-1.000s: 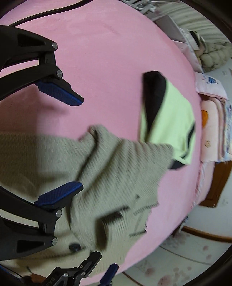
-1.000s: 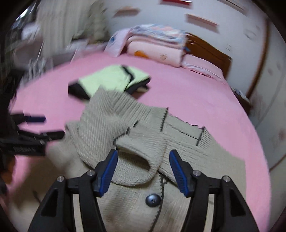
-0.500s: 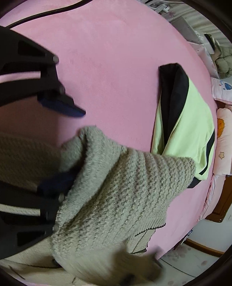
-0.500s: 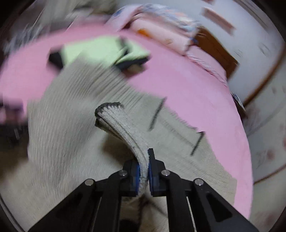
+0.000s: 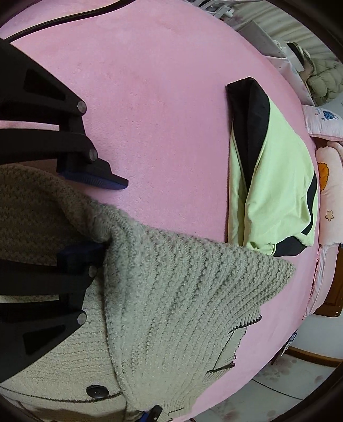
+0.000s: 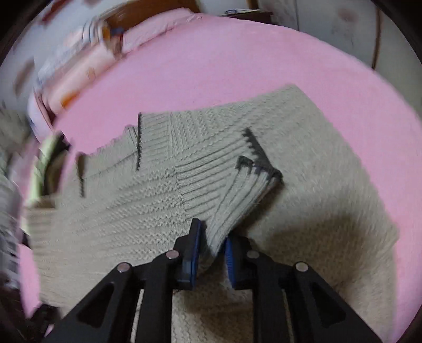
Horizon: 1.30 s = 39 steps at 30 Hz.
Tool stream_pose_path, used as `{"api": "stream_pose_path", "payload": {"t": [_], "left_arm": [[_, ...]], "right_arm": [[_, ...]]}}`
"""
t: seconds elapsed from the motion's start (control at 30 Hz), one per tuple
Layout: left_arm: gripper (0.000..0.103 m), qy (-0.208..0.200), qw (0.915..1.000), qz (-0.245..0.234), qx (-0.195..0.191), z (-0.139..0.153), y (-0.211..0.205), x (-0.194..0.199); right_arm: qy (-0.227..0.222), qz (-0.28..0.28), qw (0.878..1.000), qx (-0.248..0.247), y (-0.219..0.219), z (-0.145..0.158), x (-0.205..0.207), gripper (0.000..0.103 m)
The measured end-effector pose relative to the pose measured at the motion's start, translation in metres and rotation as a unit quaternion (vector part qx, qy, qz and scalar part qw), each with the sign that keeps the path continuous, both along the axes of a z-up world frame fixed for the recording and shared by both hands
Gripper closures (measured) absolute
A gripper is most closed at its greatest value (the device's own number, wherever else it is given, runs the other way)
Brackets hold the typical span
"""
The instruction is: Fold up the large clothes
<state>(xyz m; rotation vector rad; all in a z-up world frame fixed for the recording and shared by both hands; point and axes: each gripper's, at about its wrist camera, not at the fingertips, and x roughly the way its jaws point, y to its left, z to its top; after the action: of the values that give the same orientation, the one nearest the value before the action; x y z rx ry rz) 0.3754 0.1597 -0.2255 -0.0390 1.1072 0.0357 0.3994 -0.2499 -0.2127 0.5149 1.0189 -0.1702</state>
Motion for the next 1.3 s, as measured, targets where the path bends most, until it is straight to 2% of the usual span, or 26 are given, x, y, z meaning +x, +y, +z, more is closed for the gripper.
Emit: {"api": "stream_pose_path", "payload": {"t": [0.13, 0.3, 0.47, 0.63, 0.73, 0.93, 1.03, 1.07, 1.13, 1.17, 1.2, 1.3], "left_arm": [[0.067, 0.001, 0.9997, 0.001, -0.022, 0.009, 0.01, -0.002], [0.067, -0.02, 0.9992, -0.003, -0.035, 0.036, 0.009, -0.013], [0.066, -0.052, 0.9971, -0.001, -0.056, 0.072, 0.018, -0.015], [0.065, -0.086, 0.9943, 0.022, -0.06, 0.102, 0.028, 0.007], [0.065, -0.094, 0.9932, -0.005, -0.069, 0.106, 0.007, 0.031], [0.065, -0.074, 0.9926, -0.067, -0.069, 0.076, -0.071, 0.069], [0.066, -0.077, 0.9937, -0.074, -0.033, 0.052, -0.094, 0.088], [0.069, -0.072, 0.9952, -0.065, -0.007, 0.042, -0.096, 0.097], [0.084, -0.051, 0.9975, -0.043, 0.025, 0.02, -0.087, 0.115], [0.098, -0.042, 0.9982, -0.034, 0.027, 0.013, -0.078, 0.119], [0.101, -0.035, 0.9988, -0.032, 0.015, 0.006, -0.068, 0.124], [0.102, -0.041, 0.9981, -0.042, -0.016, -0.001, -0.052, 0.123]], "right_arm": [[-0.023, -0.021, 1.0, 0.0, -0.011, 0.021, -0.018, 0.082], [-0.062, -0.036, 0.997, -0.038, -0.013, 0.054, -0.034, 0.081], [-0.082, 0.006, 0.993, -0.086, 0.002, 0.07, -0.035, 0.081], [-0.088, 0.042, 0.988, -0.124, 0.021, 0.071, -0.031, 0.081], [-0.091, 0.062, 0.985, -0.131, 0.033, 0.067, -0.024, 0.081], [-0.082, 0.097, 0.981, -0.146, 0.052, 0.055, -0.004, 0.082], [-0.078, 0.116, 0.981, -0.138, 0.058, 0.049, 0.007, 0.081], [-0.076, 0.126, 0.98, -0.132, 0.06, 0.046, 0.012, 0.081], [-0.068, 0.142, 0.98, -0.125, 0.061, 0.039, 0.021, 0.082], [-0.059, 0.149, 0.979, -0.126, 0.061, 0.033, 0.028, 0.082], [-0.05, 0.151, 0.978, -0.132, 0.059, 0.027, 0.034, 0.082], [-0.027, 0.14, 0.978, -0.154, 0.048, 0.012, 0.044, 0.082]]}}
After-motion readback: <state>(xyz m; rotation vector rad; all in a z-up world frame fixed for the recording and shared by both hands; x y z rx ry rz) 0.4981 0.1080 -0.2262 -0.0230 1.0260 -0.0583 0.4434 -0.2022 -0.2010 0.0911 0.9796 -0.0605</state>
